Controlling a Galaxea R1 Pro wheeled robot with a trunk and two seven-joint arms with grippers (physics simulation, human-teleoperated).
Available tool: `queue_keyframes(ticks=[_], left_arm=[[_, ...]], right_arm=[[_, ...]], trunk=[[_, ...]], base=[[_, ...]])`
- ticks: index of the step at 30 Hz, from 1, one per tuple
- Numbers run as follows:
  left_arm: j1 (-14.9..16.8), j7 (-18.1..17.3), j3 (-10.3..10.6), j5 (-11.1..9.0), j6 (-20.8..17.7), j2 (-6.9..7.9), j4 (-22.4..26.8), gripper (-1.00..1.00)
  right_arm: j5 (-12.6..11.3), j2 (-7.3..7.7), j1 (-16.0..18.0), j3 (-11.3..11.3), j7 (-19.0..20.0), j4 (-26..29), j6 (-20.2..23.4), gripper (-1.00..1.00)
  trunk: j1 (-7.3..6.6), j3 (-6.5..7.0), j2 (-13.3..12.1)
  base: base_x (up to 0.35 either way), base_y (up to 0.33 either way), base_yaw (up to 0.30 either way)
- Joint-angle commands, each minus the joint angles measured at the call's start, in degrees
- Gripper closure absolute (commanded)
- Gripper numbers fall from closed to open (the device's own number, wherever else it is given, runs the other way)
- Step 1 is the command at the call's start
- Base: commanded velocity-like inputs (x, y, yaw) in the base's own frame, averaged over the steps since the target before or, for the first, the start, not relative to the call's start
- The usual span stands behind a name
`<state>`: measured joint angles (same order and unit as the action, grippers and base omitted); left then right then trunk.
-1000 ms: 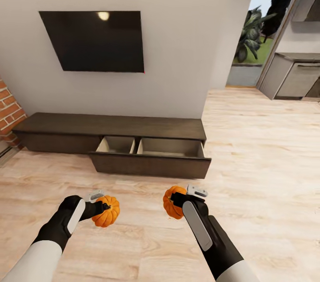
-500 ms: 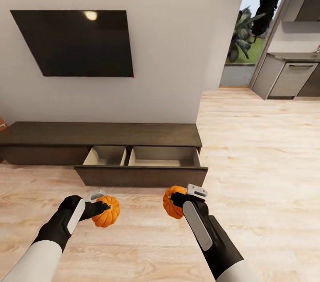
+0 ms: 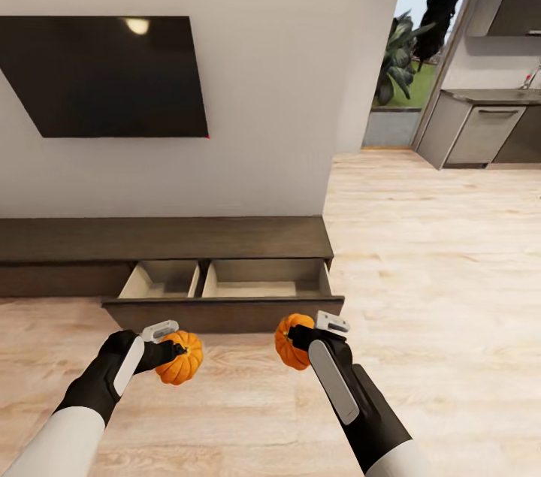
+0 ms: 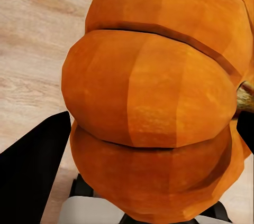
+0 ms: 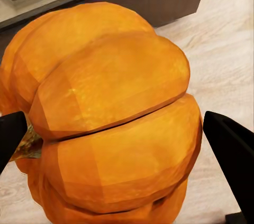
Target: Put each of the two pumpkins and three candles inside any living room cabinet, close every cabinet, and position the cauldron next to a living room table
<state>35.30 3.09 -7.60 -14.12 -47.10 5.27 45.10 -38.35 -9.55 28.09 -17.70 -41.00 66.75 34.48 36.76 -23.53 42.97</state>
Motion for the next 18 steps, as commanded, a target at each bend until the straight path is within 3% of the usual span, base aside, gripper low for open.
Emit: queue_keyframes(ticks=[1, 4, 18], left_arm=[[0.03, 0.34, -0.05, -0.65, -0.27, 0.00, 0.08, 1.00], [0.03, 0.28, -0.08, -0.72, -0.27, 0.00, 0.08, 1.00], [0.03, 0.25, -0.14, -0.91, -0.57, -0.26, 0.60, 1.00]], right_arm=[[-0.43, 0.00, 0.07, -0.15, -0.46, 0.10, 0.00, 1.00], [-0.41, 0.02, 0.07, -0.21, -0.41, 0.13, -0.02, 1.00], [-0.41, 0.06, 0.05, -0.25, -0.45, 0.21, -0.01, 1.00]], trunk=[[0.04, -0.07, 0.06], [0.04, -0.07, 0.06], [-3.04, 2.45, -5.56]], base=[[0.258, -0.001, -0.030], [0.179, -0.025, -0.011], [0.004, -0.001, 0.000]])
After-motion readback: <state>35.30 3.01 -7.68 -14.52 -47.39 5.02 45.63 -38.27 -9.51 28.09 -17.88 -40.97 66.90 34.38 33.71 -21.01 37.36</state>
